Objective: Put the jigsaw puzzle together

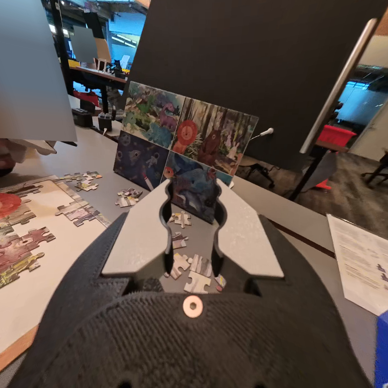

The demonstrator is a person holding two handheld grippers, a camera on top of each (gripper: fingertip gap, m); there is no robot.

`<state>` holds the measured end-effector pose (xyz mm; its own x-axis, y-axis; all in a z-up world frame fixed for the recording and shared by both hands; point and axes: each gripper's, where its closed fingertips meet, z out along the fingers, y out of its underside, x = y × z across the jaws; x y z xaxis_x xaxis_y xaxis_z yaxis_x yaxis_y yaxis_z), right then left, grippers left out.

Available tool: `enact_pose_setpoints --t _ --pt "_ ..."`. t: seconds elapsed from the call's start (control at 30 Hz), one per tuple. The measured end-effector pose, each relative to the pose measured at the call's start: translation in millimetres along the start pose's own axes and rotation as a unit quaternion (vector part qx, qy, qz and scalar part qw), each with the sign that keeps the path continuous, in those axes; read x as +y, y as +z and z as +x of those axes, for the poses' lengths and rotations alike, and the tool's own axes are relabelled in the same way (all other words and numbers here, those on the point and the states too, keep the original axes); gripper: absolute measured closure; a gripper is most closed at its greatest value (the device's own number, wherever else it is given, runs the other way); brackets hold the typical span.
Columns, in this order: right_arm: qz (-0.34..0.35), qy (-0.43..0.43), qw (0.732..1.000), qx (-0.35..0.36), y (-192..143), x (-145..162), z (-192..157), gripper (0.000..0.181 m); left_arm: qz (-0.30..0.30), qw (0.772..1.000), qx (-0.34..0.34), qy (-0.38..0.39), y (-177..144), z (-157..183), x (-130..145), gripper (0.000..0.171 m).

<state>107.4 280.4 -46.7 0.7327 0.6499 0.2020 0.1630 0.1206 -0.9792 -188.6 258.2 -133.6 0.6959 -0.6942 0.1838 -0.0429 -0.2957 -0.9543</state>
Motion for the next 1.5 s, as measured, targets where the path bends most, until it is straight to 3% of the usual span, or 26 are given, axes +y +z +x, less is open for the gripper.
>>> enact_pose_setpoints --t 0.3,1.5 --pt "0.018 0.054 0.998 0.000 -9.7 3.5 14.9 0.146 -0.004 1.000 0.005 -0.009 1.0 -1.2 3.1 0.106" --pt "0.083 0.099 0.991 0.028 -37.8 -15.7 44.3 0.148 -0.009 1.000 0.009 -0.007 2.3 0.4 4.8 0.106"
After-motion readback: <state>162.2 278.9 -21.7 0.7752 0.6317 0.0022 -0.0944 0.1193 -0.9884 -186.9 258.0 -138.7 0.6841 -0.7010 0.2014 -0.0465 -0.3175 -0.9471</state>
